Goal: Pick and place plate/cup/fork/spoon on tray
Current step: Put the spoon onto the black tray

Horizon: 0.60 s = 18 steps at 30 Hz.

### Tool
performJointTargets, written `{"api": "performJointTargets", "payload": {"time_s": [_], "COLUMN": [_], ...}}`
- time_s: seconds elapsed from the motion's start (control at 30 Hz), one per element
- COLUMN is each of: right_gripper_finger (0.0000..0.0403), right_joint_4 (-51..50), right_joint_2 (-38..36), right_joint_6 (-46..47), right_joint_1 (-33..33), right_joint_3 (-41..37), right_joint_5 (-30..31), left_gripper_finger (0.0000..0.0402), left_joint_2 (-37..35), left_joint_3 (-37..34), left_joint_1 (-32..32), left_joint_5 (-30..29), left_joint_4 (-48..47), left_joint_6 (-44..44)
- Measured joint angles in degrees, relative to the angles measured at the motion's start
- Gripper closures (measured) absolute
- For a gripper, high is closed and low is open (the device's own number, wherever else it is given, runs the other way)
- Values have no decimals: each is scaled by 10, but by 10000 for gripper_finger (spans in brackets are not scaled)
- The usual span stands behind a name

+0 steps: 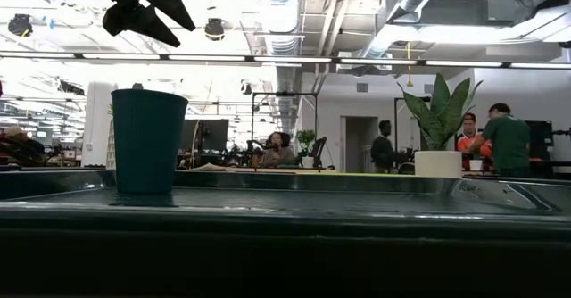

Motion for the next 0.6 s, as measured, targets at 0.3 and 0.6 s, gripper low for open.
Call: {"api": "performJointTargets", "payload": {"time_s": [0.3, 0.6], "right_gripper_finger": [399, 400], "right_joint_4": [-39, -148], "right_joint_2": [-19, -78], "right_joint_6": [-14, -72], "right_joint_1": [-15, -53], "right_joint_3": [-3, 32], "right_joint_5": [-5, 27], "left_gripper_finger": [173, 173], "left_joint_2": [0, 0], "left_joint_3": [0, 0], "left_joint_1": [0, 0], "left_joint_5": [0, -1], "left_joint_4": [0, 0], "left_joint_6": [3, 3]}}
